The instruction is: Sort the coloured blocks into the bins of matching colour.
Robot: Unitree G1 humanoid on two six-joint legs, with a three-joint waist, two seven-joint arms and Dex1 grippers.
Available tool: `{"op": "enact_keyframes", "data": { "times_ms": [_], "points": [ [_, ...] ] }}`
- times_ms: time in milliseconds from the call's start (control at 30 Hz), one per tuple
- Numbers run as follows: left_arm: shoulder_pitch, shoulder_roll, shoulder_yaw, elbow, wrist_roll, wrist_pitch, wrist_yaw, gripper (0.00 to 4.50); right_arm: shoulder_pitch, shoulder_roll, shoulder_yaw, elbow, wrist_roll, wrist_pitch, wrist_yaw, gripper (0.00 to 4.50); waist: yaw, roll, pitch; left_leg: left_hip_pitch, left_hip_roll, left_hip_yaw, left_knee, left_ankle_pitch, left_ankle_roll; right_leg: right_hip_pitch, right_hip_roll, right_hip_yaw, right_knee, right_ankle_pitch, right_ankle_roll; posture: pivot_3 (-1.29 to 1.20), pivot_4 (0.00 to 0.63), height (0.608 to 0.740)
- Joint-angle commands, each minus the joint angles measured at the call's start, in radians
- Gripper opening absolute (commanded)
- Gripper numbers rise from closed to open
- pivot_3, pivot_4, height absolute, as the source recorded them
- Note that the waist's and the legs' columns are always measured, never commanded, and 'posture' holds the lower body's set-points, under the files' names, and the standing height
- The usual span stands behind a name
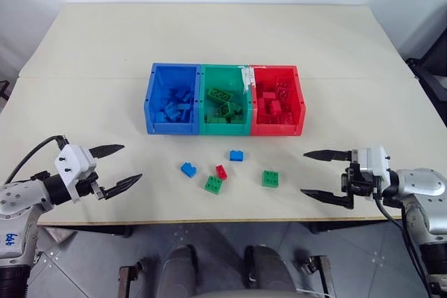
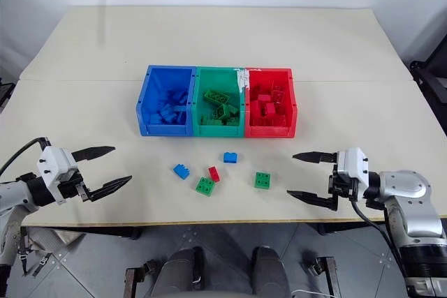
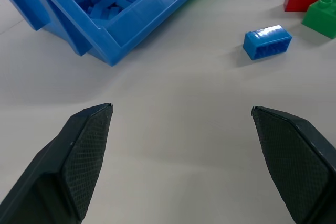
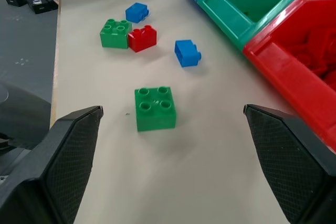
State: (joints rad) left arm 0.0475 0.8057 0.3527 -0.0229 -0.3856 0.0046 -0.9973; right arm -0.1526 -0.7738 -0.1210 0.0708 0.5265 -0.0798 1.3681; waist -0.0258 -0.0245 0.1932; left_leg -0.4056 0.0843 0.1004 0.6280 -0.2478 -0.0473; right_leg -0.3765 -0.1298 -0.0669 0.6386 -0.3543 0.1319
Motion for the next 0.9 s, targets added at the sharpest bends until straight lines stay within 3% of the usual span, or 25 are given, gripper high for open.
{"op": "enact_keyframes", "data": {
  "times_ms": [33, 167, 467, 633, 900],
  "points": [
    [0.000, 0.012, 0.021, -0.009, -0.004, -0.016, -0.008, 4.49, 0.005, -0.009, -0.040, -0.030, 0.006, 0.000, -0.012, 4.50, 0.000, 0.000, 0.000, 0.000, 0.000, 0.000, 0.000, 0.000, 0.000, 0.000, 0.000, 0.000, 0.000, 0.000, 0.000, 0.00, 0.150, 0.740],
    [-0.007, -0.008, -0.023, -0.073, -0.030, 0.031, -0.010, 4.49, 0.039, -0.027, -0.088, -0.027, 0.016, -0.001, -0.021, 4.50, 0.002, 0.000, 0.000, 0.000, 0.000, 0.000, 0.000, 0.000, 0.000, 0.000, 0.000, 0.000, 0.000, 0.000, 0.000, 0.00, 0.150, 0.740],
    [-0.145, -0.113, -0.299, -0.291, -0.017, 0.108, -0.009, 4.49, 0.189, -0.103, -0.248, 0.117, -0.025, -0.084, 0.020, 4.50, 0.029, 0.000, 0.000, 0.000, 0.000, 0.001, 0.003, 0.000, 0.000, 0.002, 0.000, 0.000, -0.001, 0.000, 0.001, 0.00, 0.150, 0.740],
    [-0.146, -0.112, -0.338, -0.307, -0.016, 0.115, -0.029, 4.49, 0.151, -0.090, -0.185, 0.101, -0.033, -0.062, 0.041, 4.50, 0.013, 0.000, 0.000, 0.003, 0.001, 0.004, 0.003, 0.000, -0.001, 0.001, 0.001, 0.002, 0.002, 0.000, 0.001, 0.00, 0.150, 0.740],
    [-0.040, -0.074, -0.200, -0.263, -0.047, 0.080, -0.043, 4.49, -0.030, -0.032, 0.065, -0.068, -0.071, 0.169, -0.018, 4.50, 0.000, 0.000, 0.000, 0.003, 0.001, 0.003, 0.004, 0.000, -0.001, 0.001, 0.000, 0.002, 0.003, 0.000, 0.001, 0.00, 0.150, 0.740]
  ]
}}
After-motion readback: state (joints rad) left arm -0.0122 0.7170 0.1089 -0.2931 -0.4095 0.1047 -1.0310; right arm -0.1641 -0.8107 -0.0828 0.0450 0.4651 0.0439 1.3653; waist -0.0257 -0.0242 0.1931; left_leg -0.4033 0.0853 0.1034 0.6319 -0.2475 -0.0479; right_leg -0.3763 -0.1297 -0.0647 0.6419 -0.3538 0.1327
